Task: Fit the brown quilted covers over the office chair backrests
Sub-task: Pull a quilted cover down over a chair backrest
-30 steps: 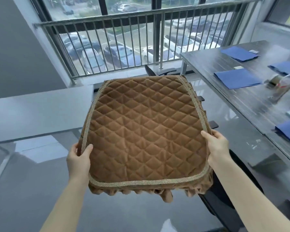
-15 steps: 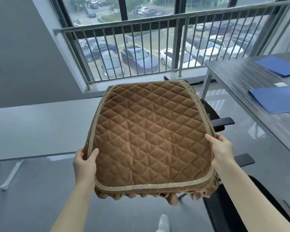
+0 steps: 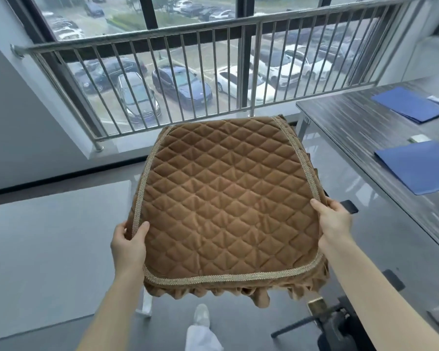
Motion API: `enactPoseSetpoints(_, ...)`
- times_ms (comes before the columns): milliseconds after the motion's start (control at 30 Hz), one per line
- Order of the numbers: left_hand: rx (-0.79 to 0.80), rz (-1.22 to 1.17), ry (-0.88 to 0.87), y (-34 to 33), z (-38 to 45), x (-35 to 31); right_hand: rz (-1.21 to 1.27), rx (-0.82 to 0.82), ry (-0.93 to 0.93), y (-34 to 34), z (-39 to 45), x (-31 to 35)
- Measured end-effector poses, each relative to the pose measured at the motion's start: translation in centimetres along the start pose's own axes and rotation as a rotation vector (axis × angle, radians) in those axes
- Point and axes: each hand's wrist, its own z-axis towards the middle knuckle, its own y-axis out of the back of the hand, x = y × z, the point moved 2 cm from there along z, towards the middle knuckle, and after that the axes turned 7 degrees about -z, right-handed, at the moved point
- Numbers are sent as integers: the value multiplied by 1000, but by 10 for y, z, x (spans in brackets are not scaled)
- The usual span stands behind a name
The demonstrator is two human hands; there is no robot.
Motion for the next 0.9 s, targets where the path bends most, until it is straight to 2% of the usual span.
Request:
enactPoseSetpoints(167,110,24,1,-53,99,-28,32,-130,6,-58,38,15)
enactPoseSetpoints(400,302,127,-70,-142,194,-67,132,-322,28,-96,72,34)
enactPoseSetpoints(667,561,288,-104,-302,247,-71,133,-616,40,-76,139,55)
enactPoseSetpoints(900,713,416,-191,-435,262,-70,145,-757,107,-50,209,93)
